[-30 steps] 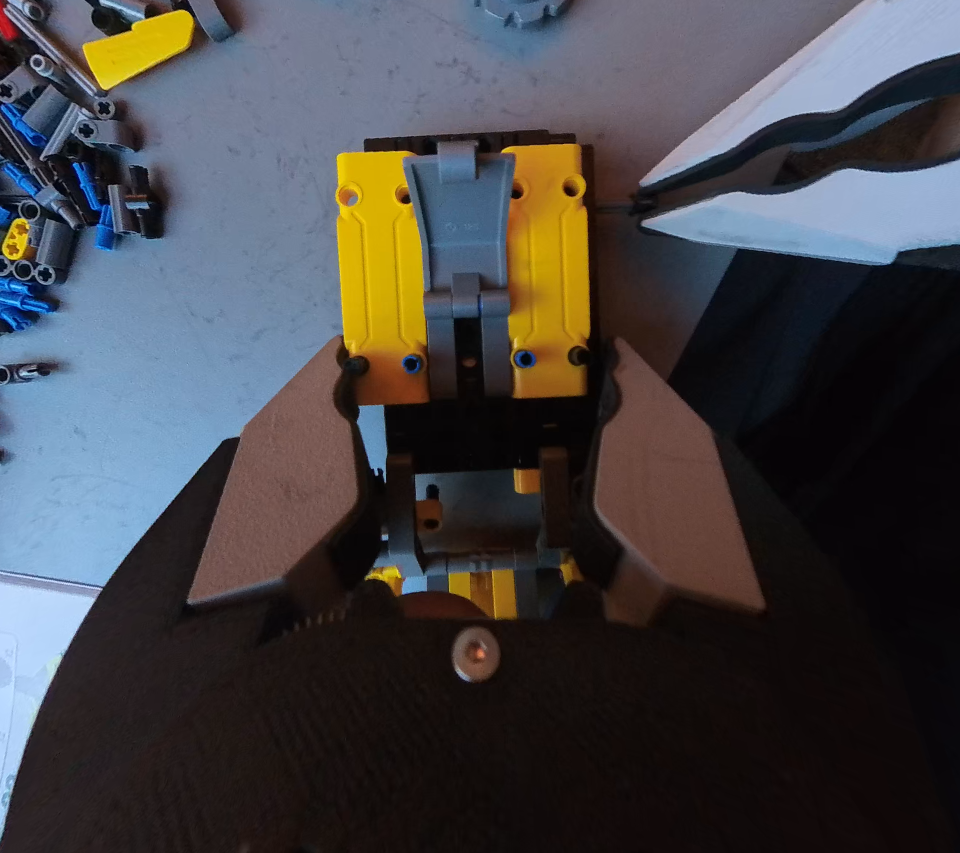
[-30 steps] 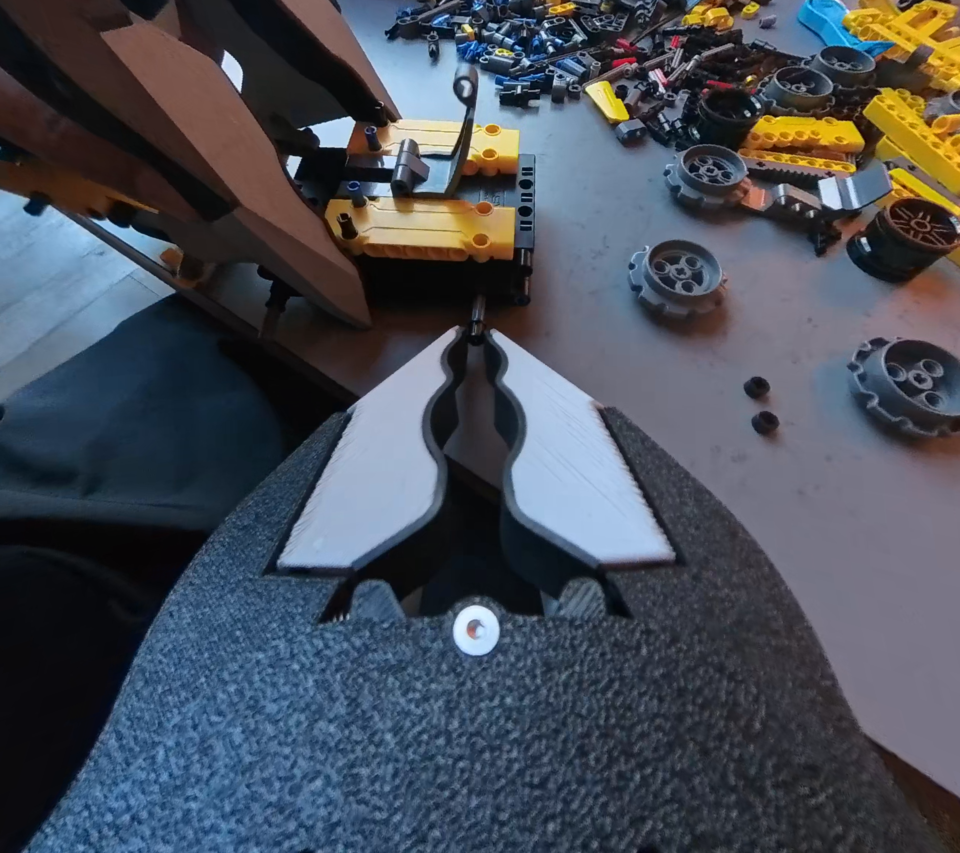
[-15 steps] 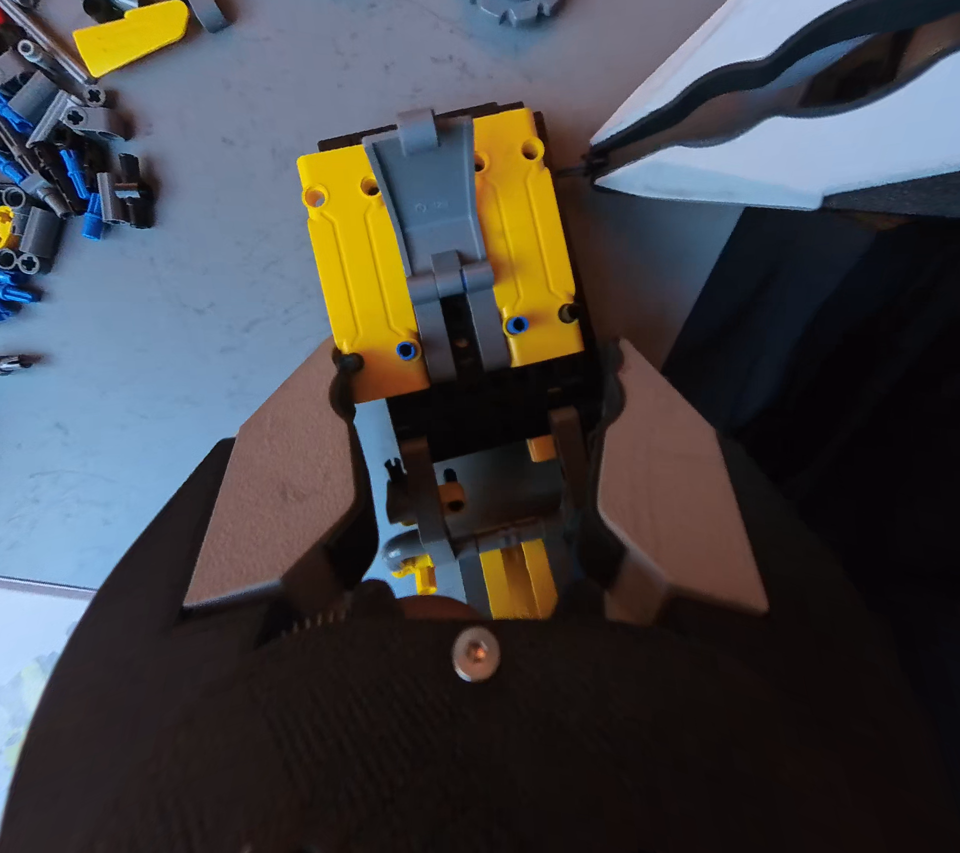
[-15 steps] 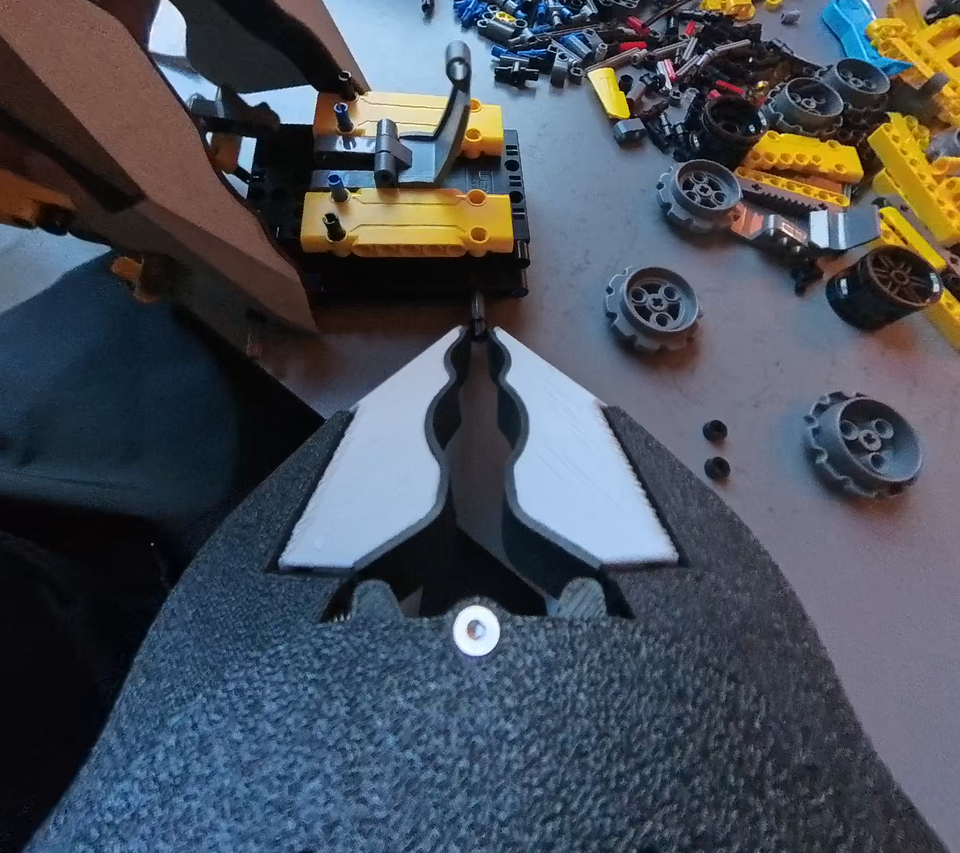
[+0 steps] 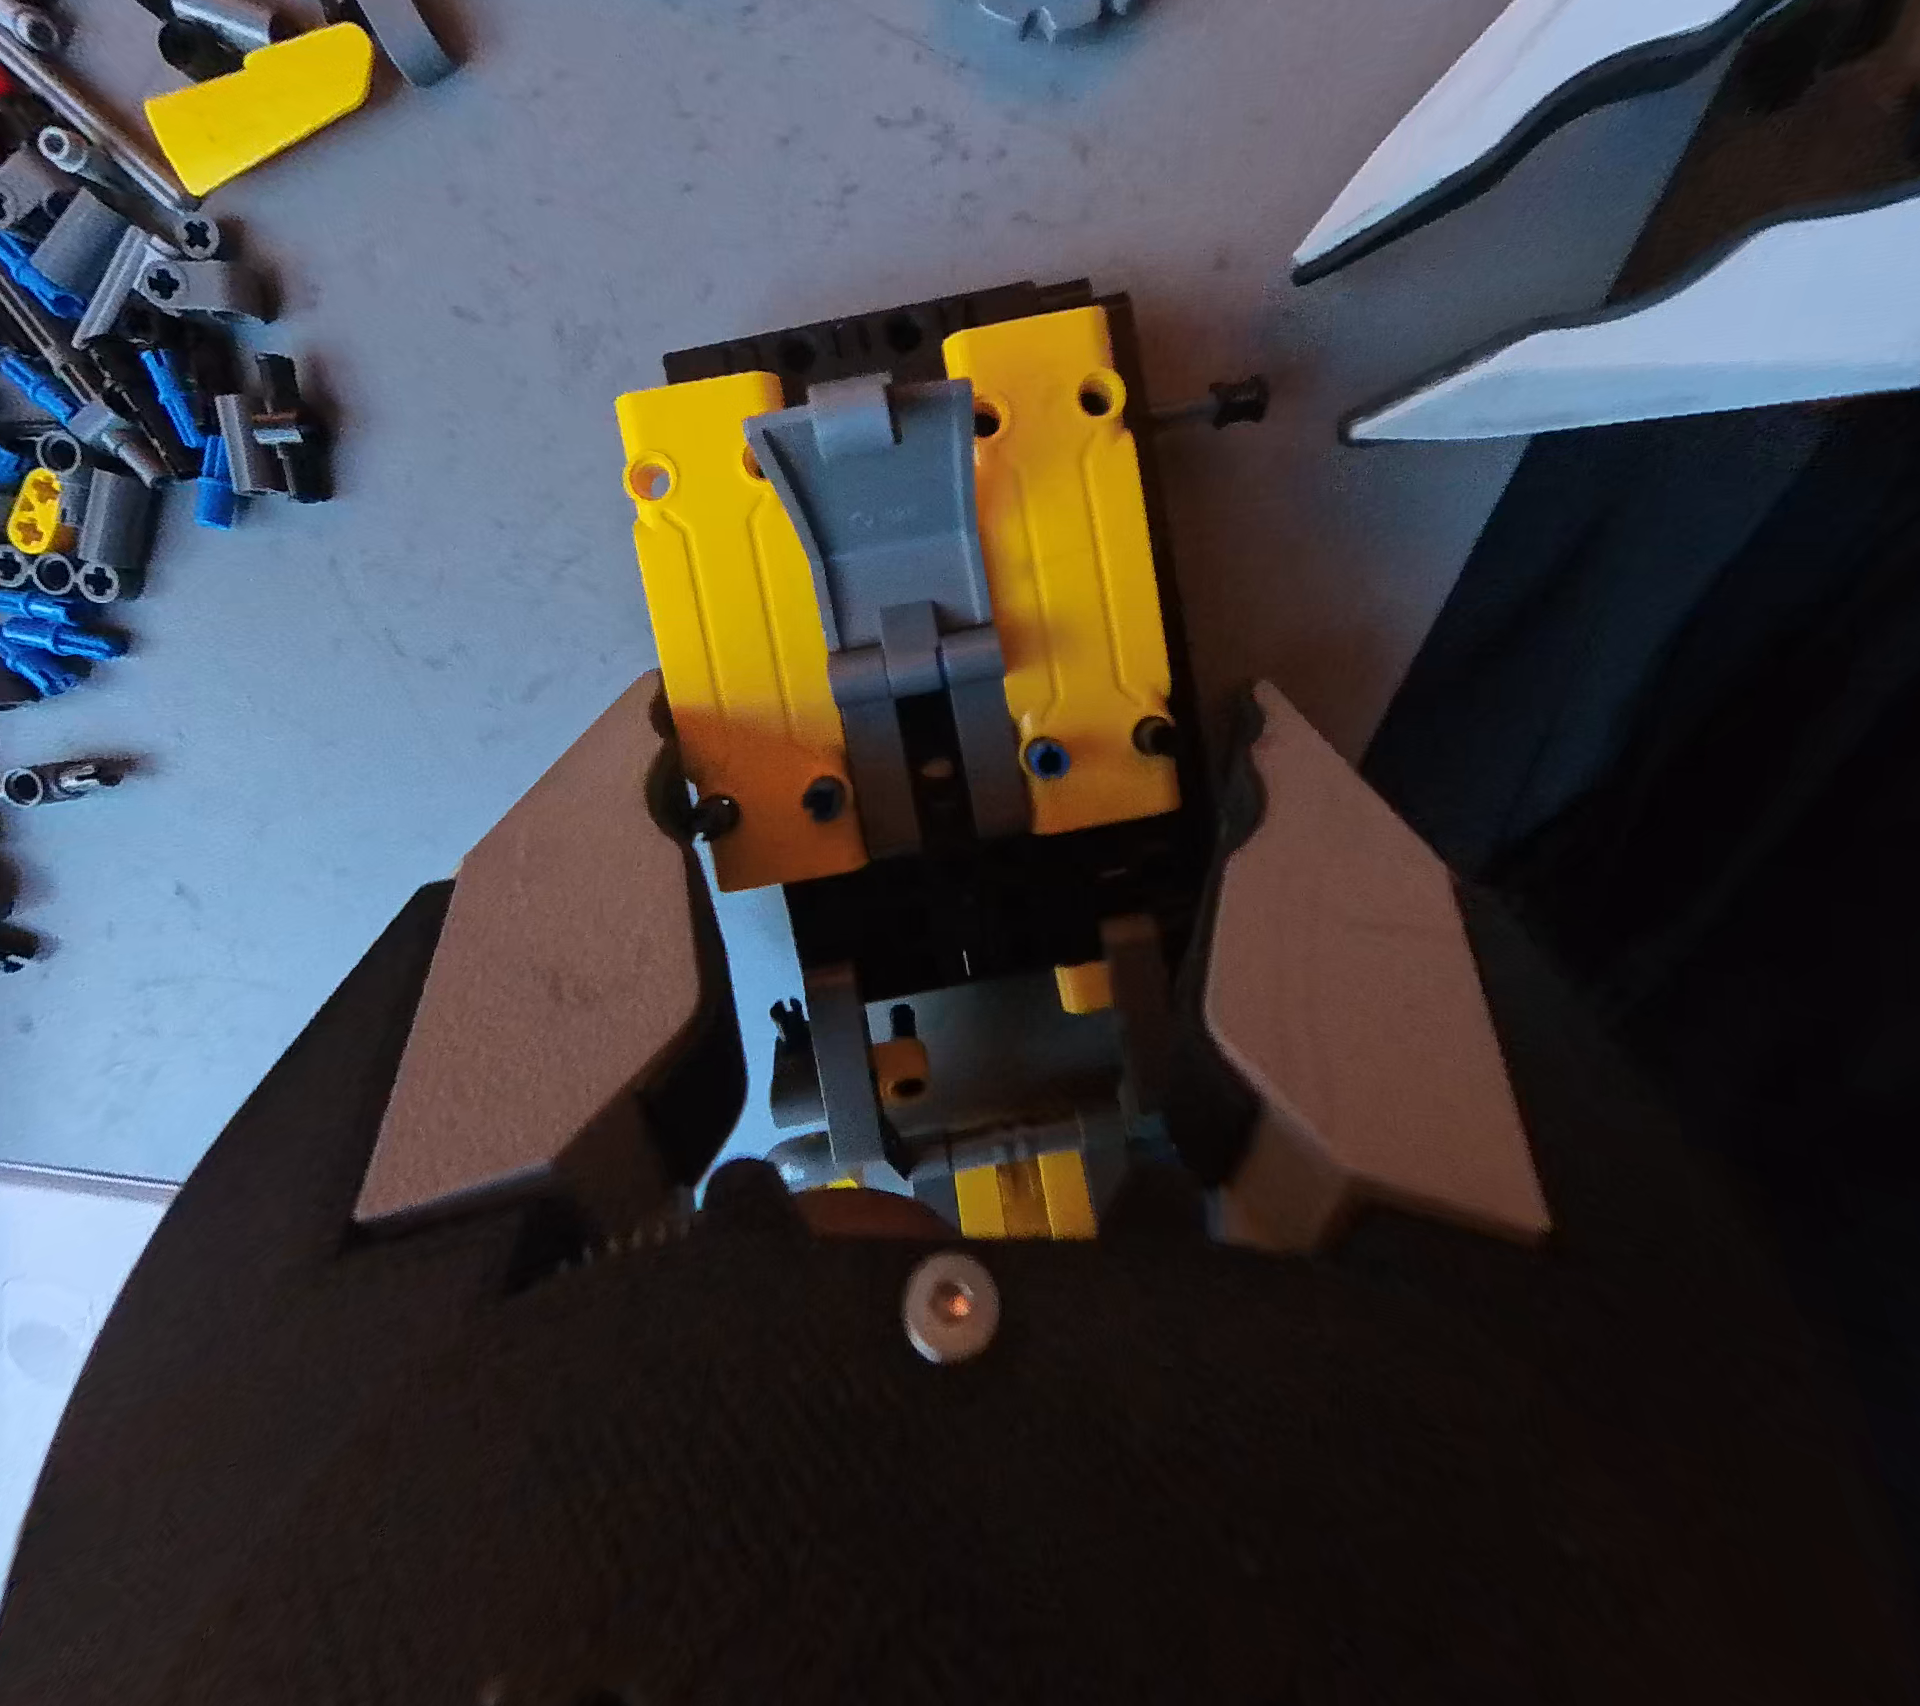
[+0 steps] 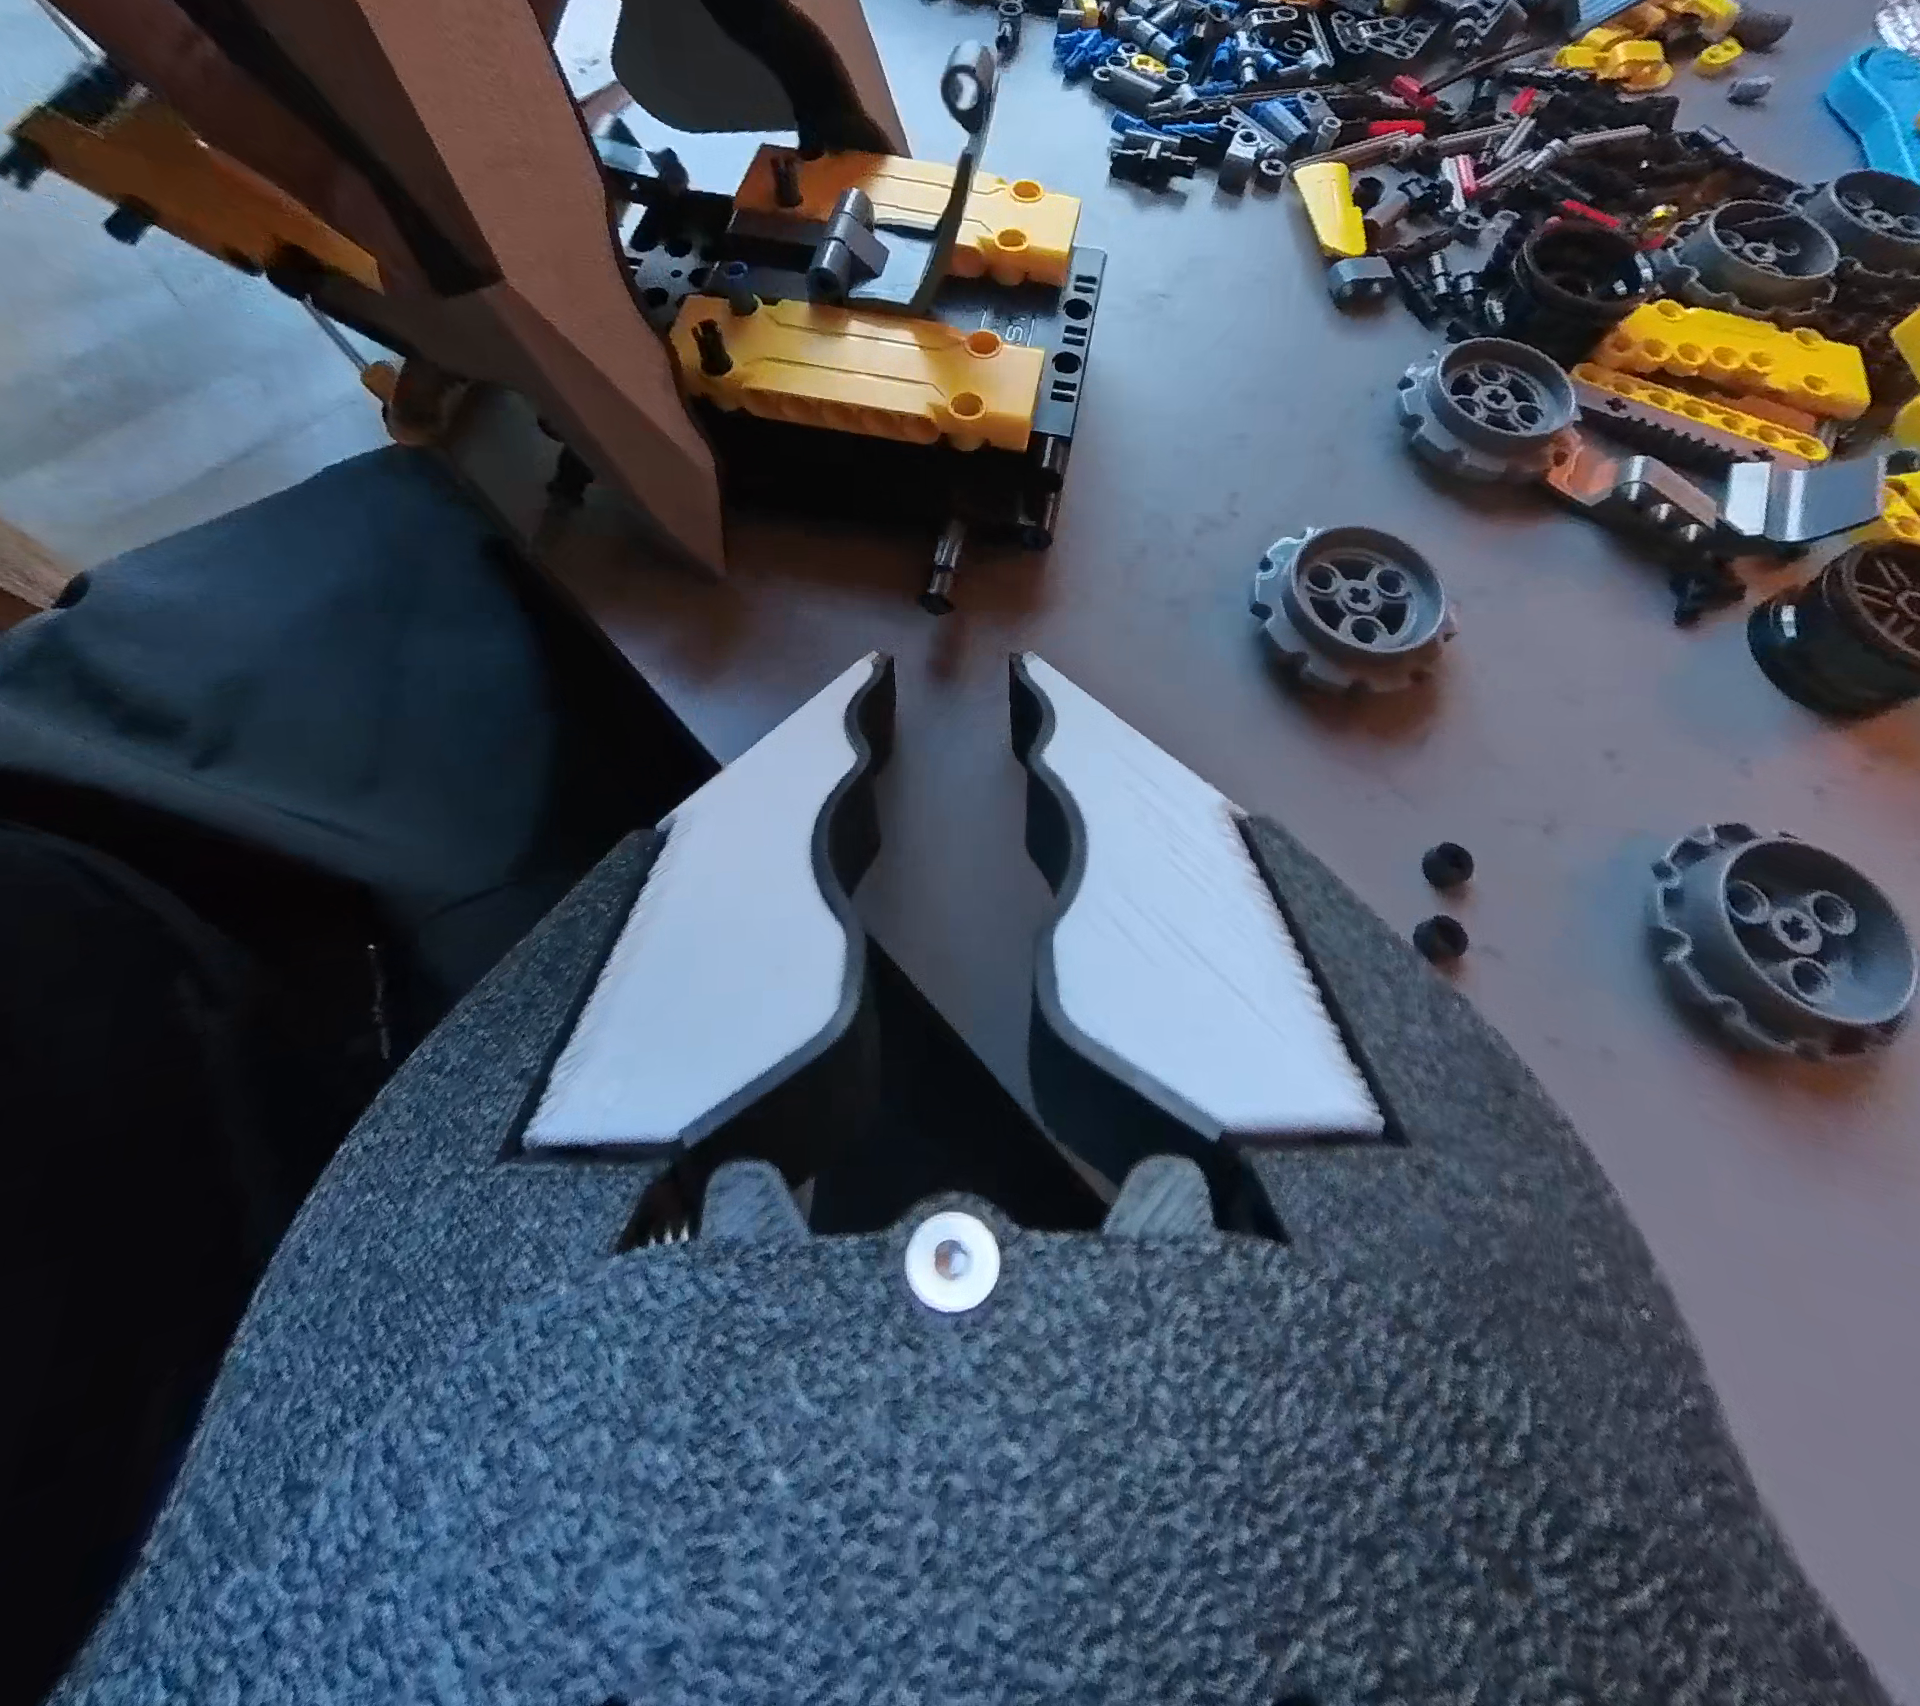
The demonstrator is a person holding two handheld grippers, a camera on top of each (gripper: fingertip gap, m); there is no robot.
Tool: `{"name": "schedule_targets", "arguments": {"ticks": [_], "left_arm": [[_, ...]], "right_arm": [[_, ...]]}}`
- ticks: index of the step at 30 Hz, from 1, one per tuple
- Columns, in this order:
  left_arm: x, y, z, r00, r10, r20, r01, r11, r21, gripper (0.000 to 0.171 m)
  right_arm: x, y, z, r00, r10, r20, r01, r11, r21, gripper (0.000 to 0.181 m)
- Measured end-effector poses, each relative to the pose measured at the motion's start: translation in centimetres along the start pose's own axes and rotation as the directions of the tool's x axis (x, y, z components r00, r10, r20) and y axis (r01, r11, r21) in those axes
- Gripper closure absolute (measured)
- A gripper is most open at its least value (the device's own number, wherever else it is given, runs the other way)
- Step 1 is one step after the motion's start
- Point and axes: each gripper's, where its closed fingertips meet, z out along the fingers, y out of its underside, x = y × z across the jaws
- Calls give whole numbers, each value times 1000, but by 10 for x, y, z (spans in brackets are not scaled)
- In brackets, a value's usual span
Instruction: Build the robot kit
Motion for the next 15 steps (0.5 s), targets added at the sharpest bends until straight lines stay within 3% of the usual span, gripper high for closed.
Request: {"name": "schedule_targets", "arguments": {"ticks": [7, 15], "left_arm": [[-7, -2, 0, 1000, -30, 0, 30, 999, -30, 72], [-9, -8, 4, 998, -52, 27, 52, 999, -7, 78]], "right_arm": [[-1, -2, 9, 994, -100, 41, 101, 995, -20, 168], [-4, -12, 15, 998, -28, 52, 26, 999, 37, 171]]}}
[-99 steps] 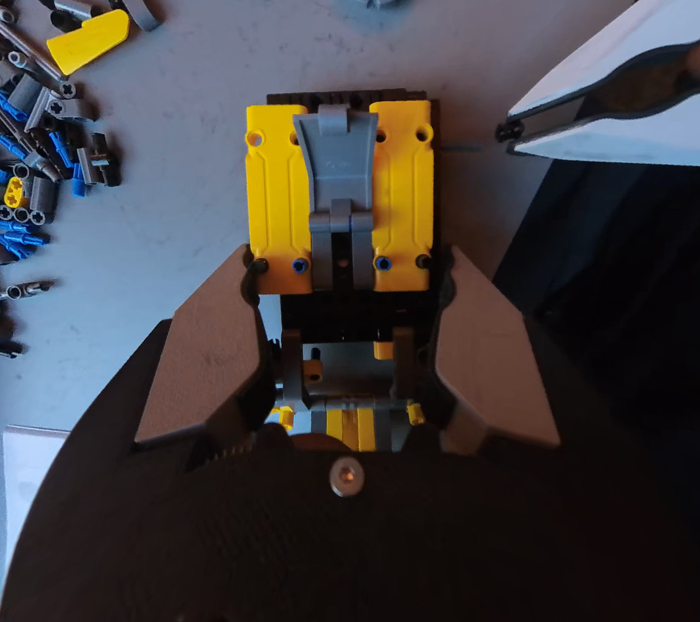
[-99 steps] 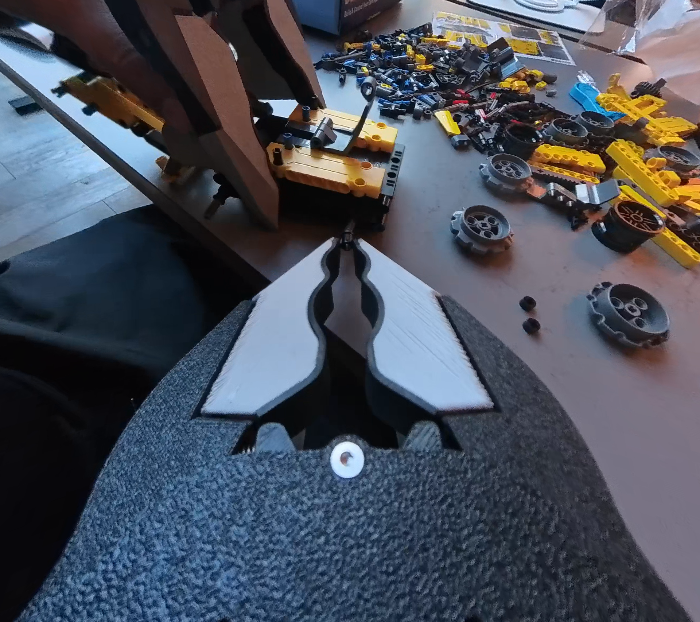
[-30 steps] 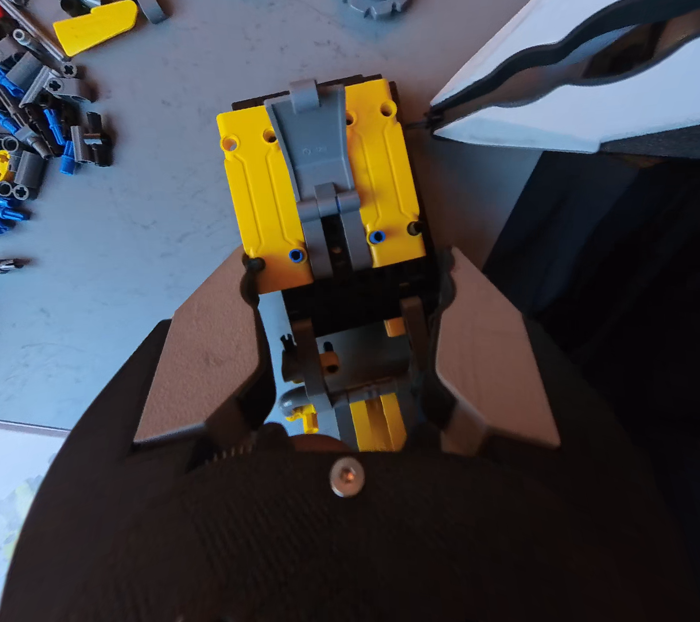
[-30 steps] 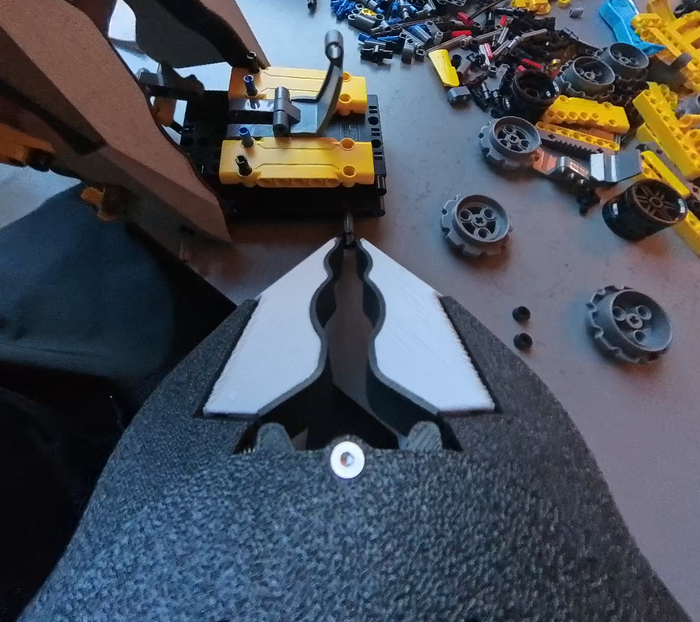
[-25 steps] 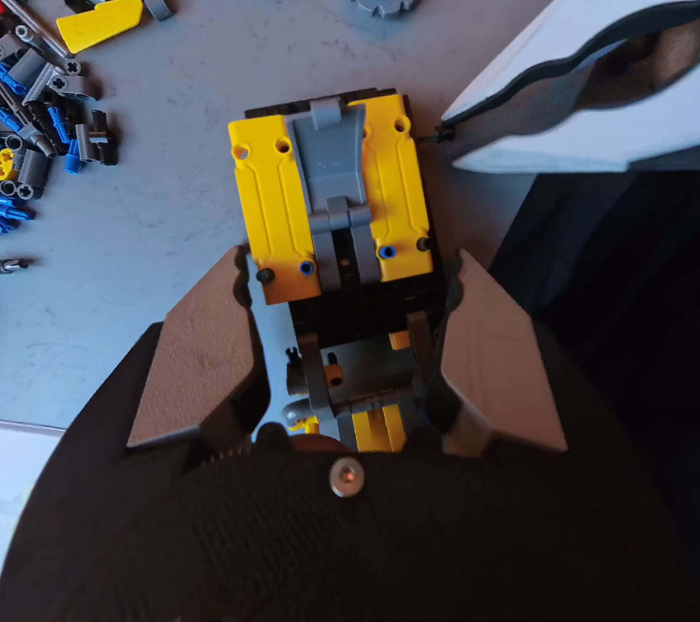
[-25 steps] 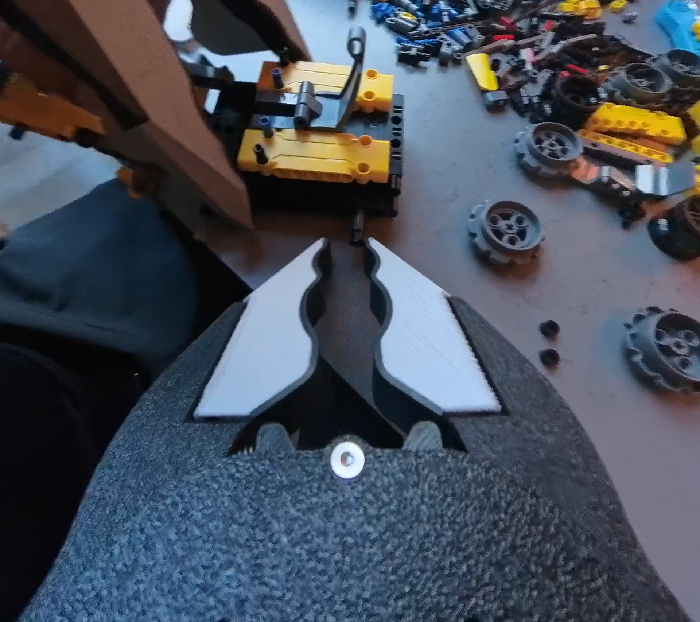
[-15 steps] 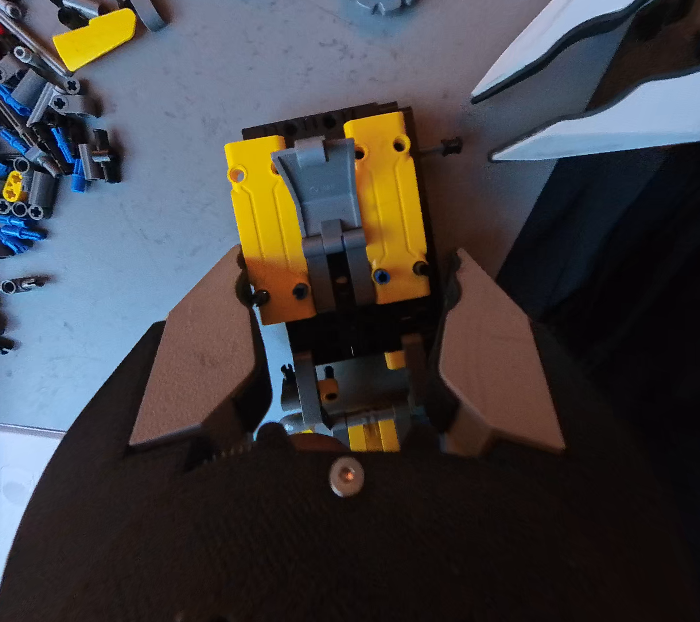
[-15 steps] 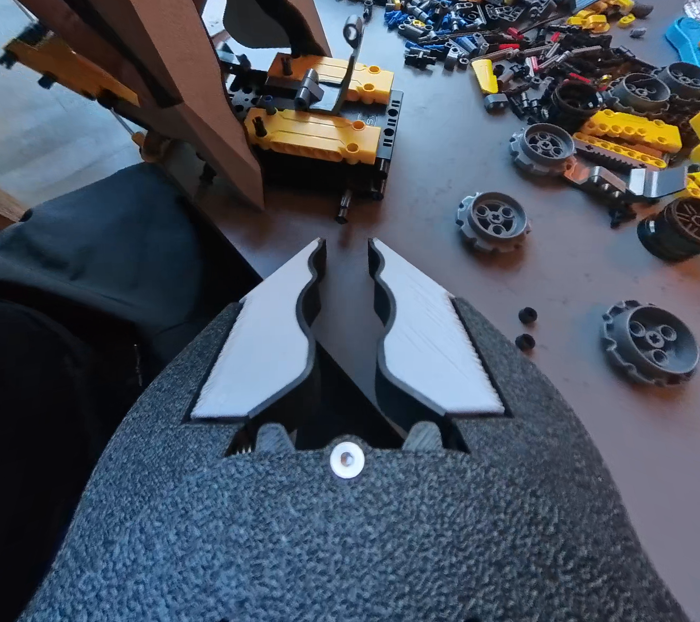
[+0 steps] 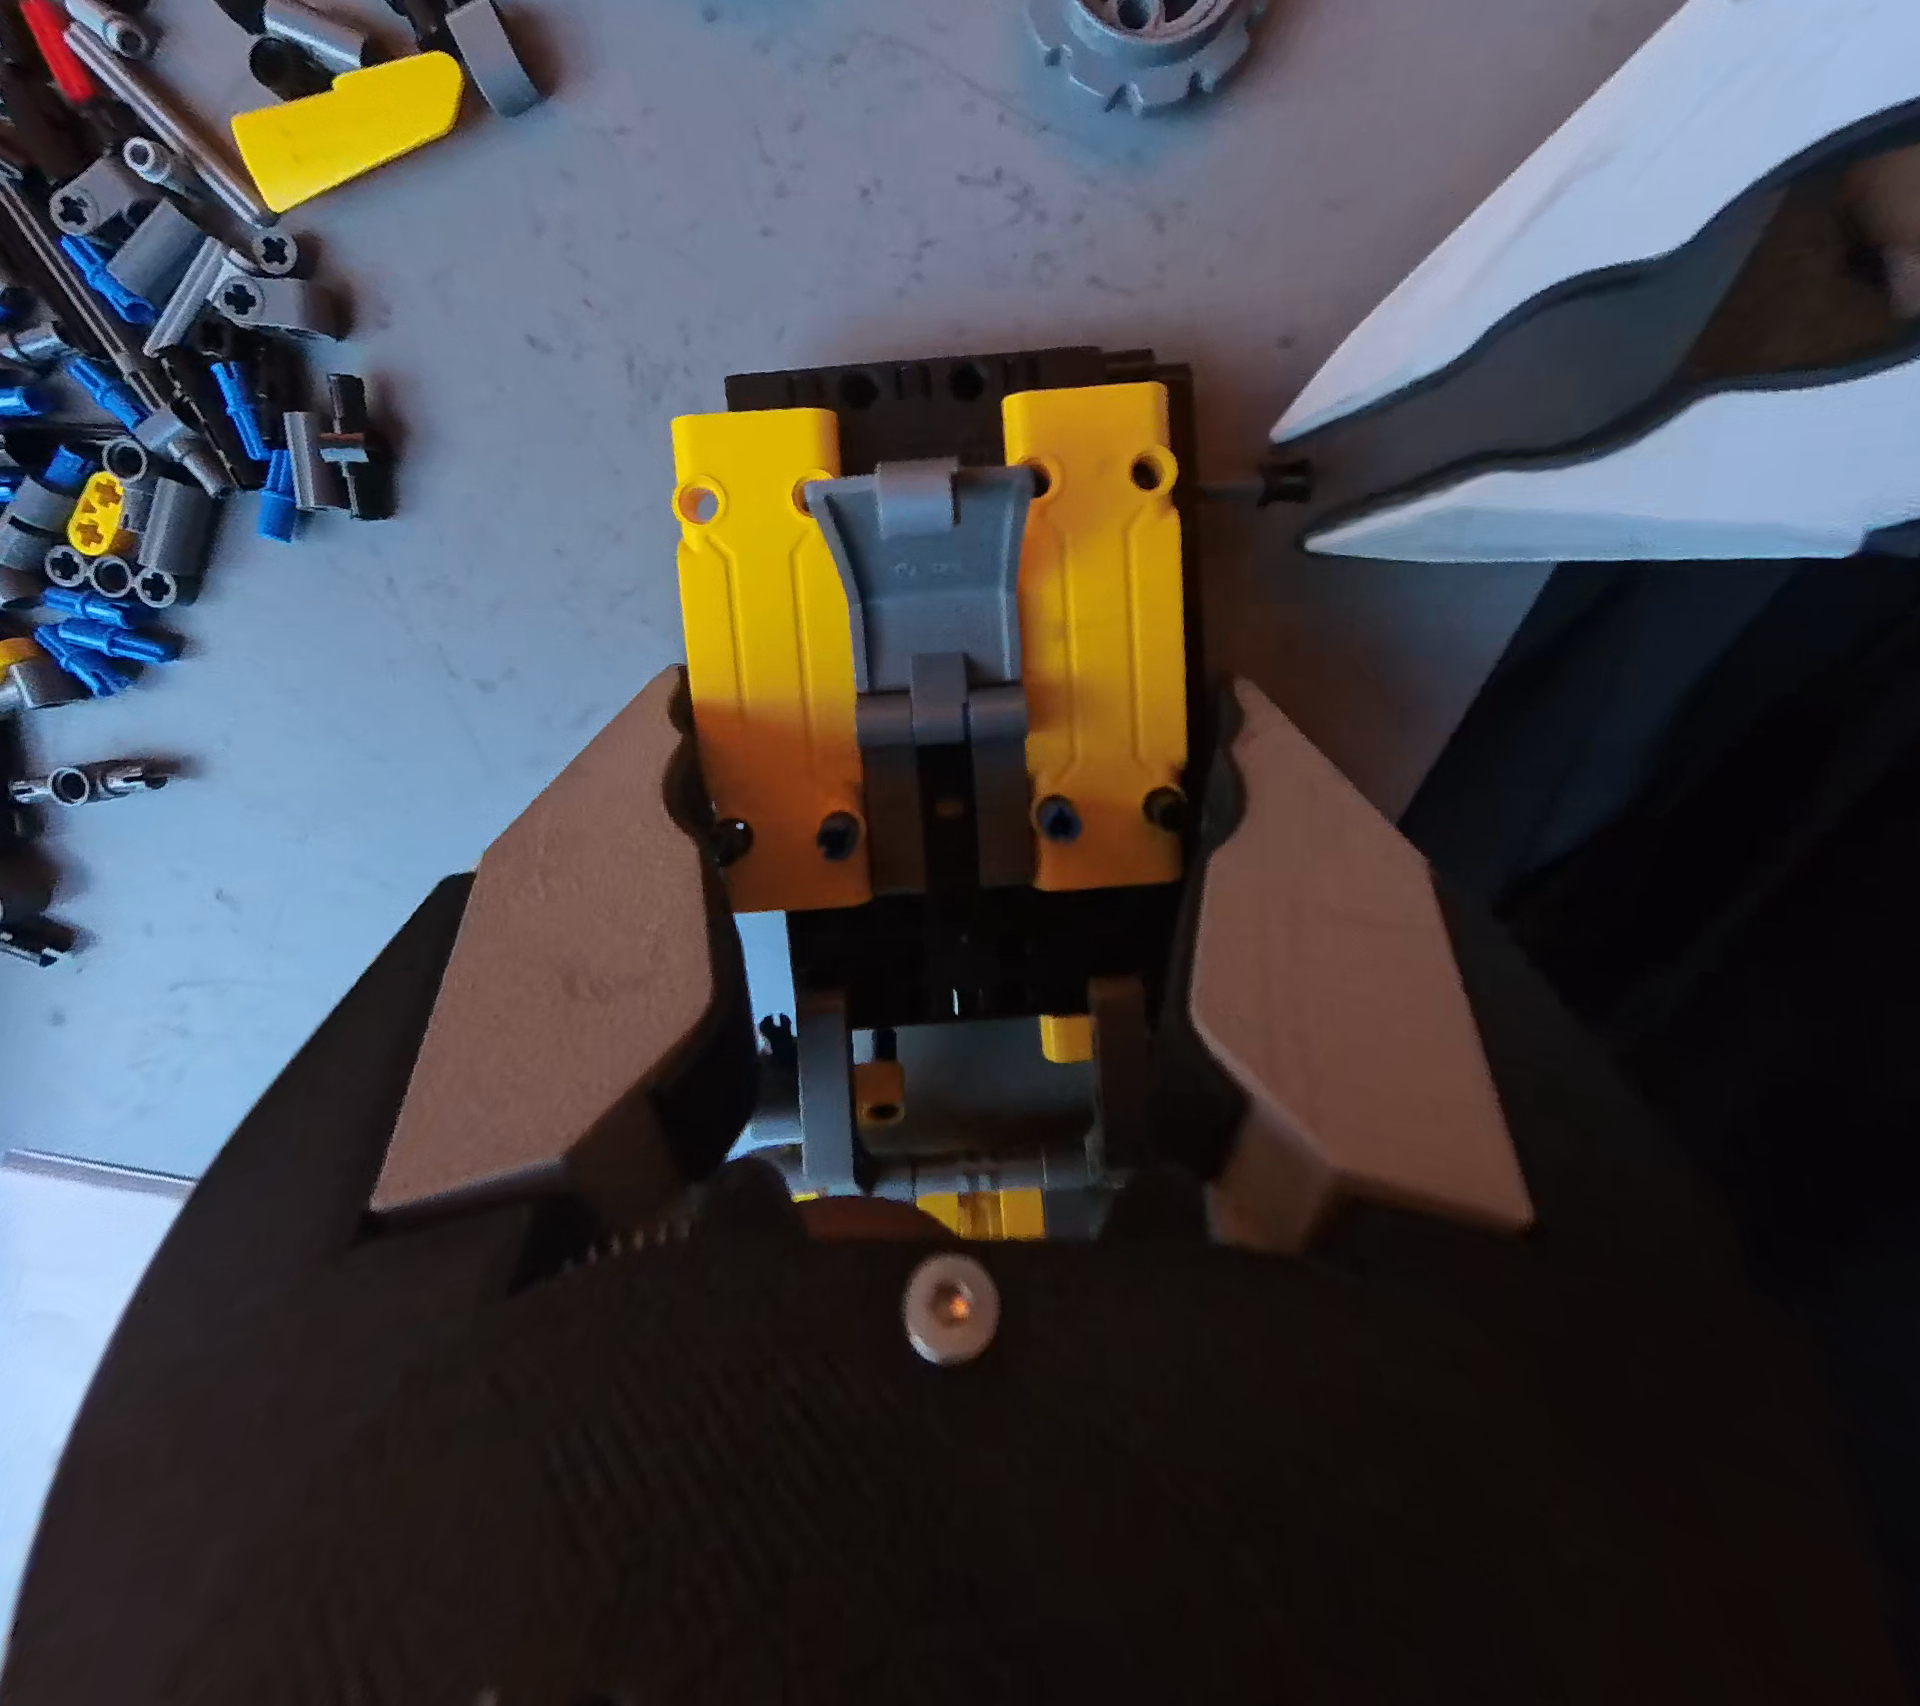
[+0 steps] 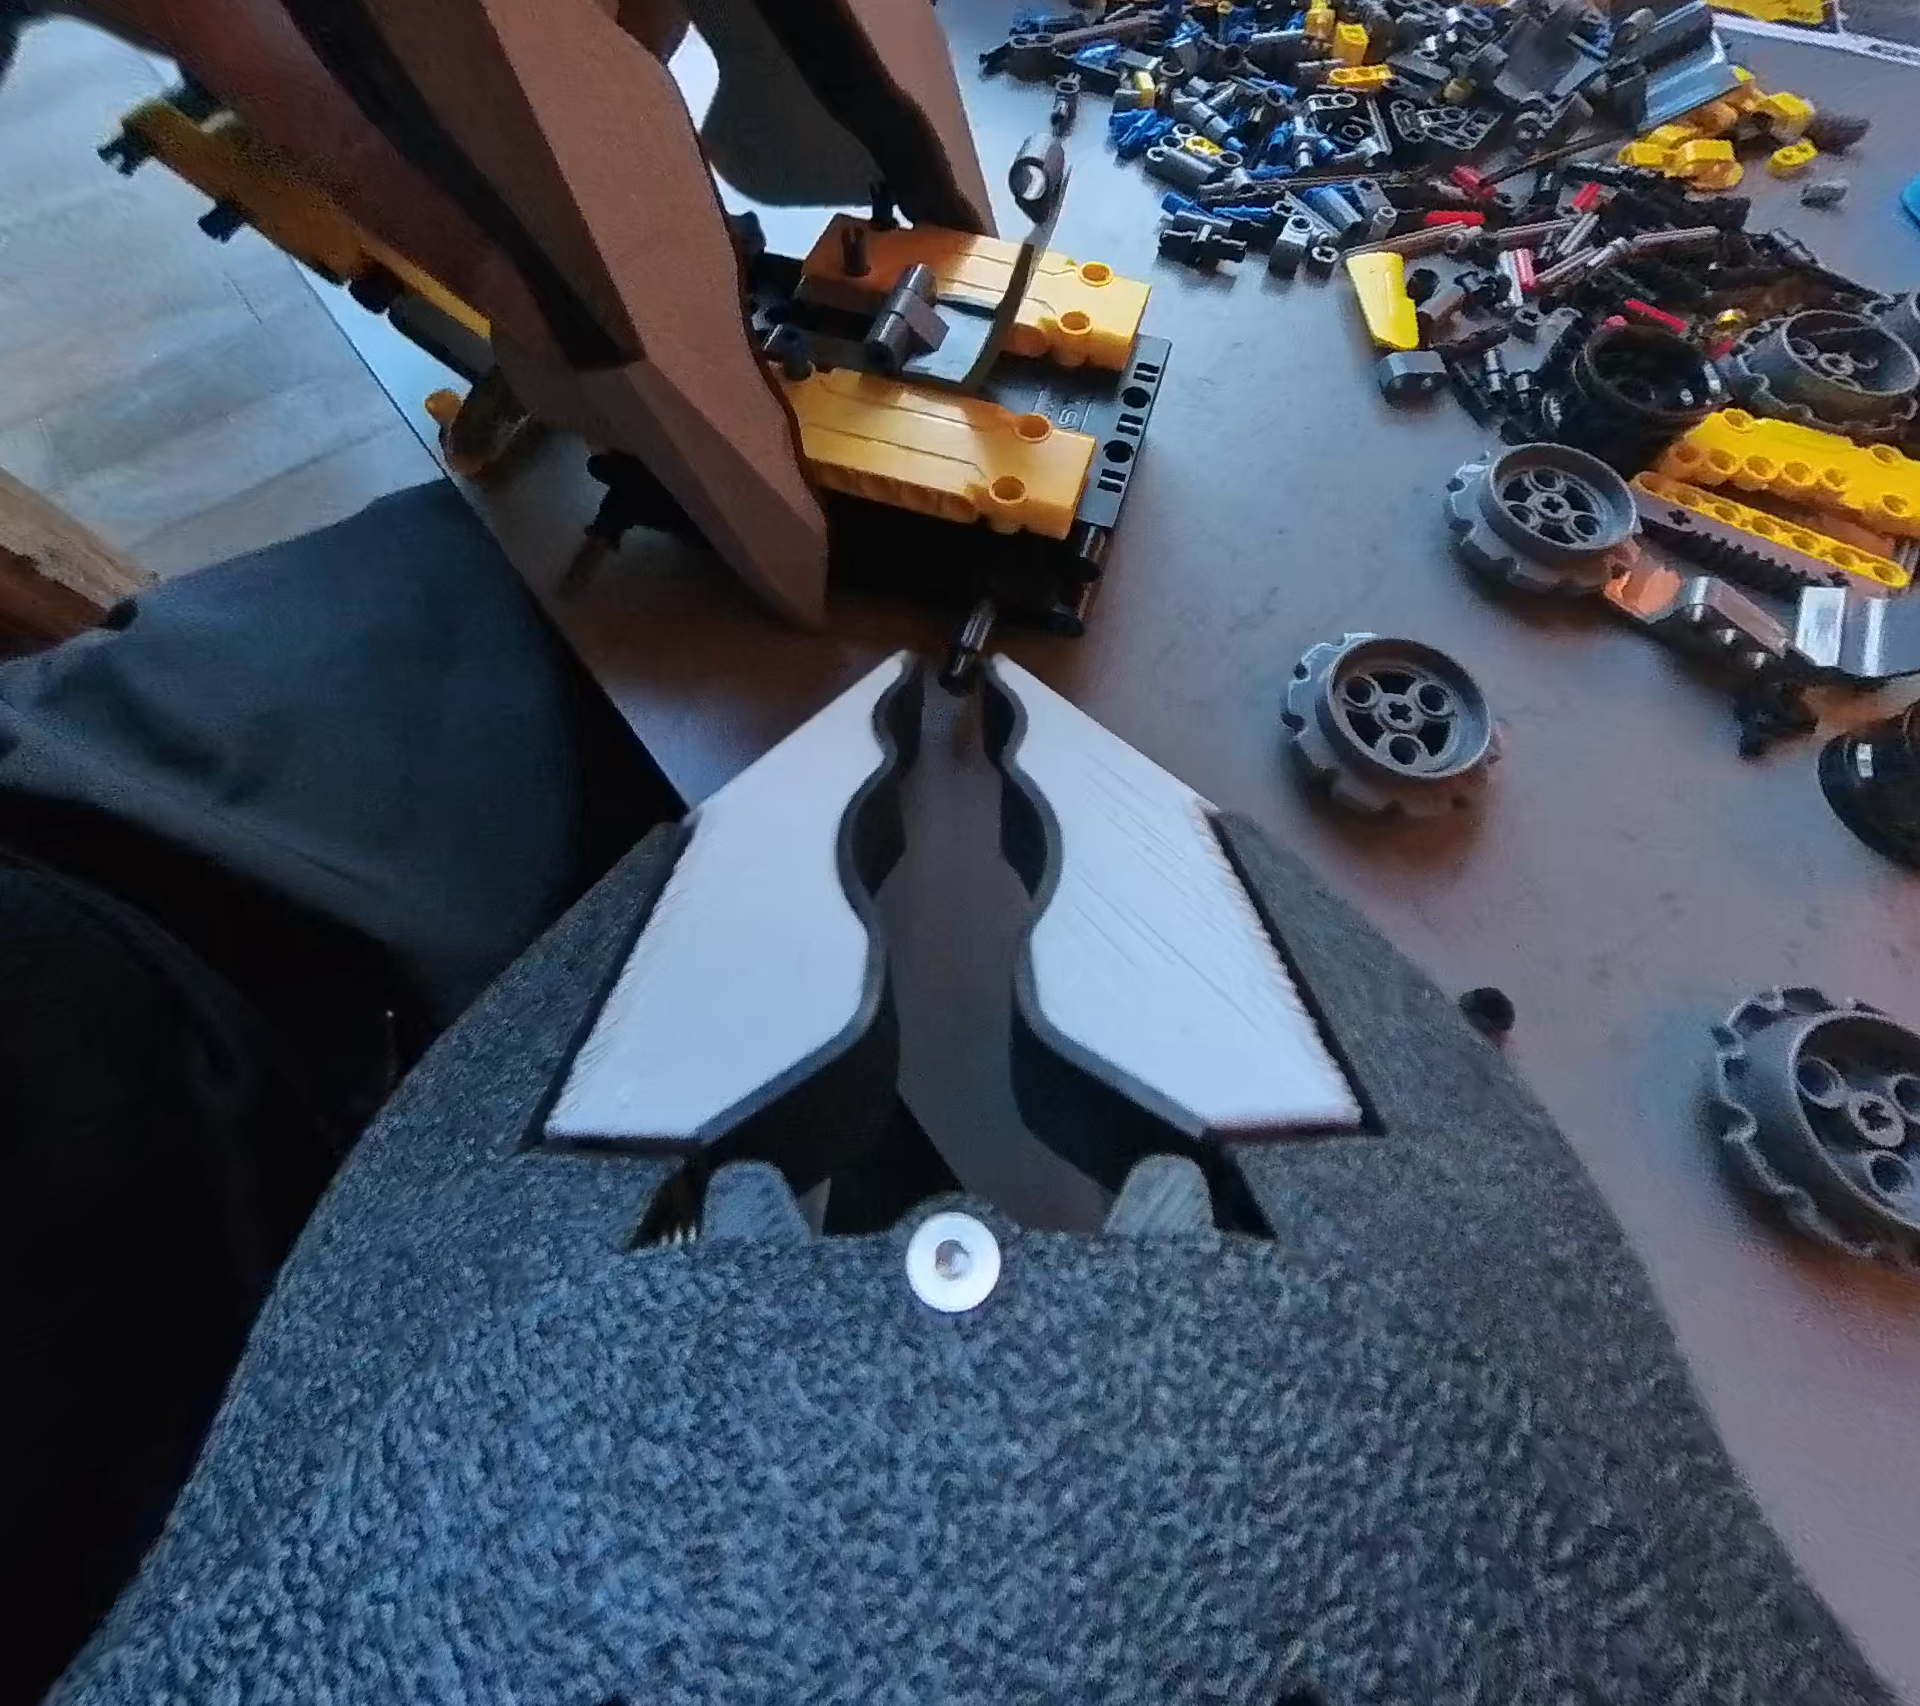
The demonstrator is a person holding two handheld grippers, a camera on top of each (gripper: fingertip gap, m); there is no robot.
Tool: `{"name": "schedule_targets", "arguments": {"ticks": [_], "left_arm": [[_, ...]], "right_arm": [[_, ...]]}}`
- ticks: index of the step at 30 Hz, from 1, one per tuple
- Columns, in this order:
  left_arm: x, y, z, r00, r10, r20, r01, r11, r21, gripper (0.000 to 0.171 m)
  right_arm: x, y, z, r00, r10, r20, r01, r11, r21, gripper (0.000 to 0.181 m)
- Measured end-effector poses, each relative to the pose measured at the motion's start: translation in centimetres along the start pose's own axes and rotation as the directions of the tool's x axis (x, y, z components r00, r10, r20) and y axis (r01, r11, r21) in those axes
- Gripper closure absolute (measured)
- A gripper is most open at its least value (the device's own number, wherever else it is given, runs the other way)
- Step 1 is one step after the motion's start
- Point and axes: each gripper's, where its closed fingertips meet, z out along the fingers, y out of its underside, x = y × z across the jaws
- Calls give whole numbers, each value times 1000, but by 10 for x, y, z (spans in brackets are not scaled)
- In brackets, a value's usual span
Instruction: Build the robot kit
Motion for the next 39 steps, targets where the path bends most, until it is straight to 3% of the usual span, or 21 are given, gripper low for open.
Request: {"name": "schedule_targets", "arguments": {"ticks": [8, 23, 31, 37, 39], "left_arm": [[0, 0, 0, 1000, -3, -1, 3, 1000, 14, 78], [3, 2, -1, 999, 26, -18, -26, 999, 26, 79], [0, 4, -2, 1000, 13, -10, -12, 1000, 23, 77], [2, 3, -2, 994, 92, -50, -91, 996, 23, 78], [2, 4, -2, 989, 131, -68, -130, 991, 19, 77]], "right_arm": [[2, 3, 1, 998, 6, -68, -10, 999, -48, 173], [2, -2, 11, 997, -12, -79, 7, 998, -62, 176], [3, -5, 14, 999, 27, -47, -29, 999, -42, 175], [-2, 3, -16, 991, -10, 134, 16, 999, -45, 171], [10, 4, -23, 994, -37, 106, 40, 999, -27, 167]]}}
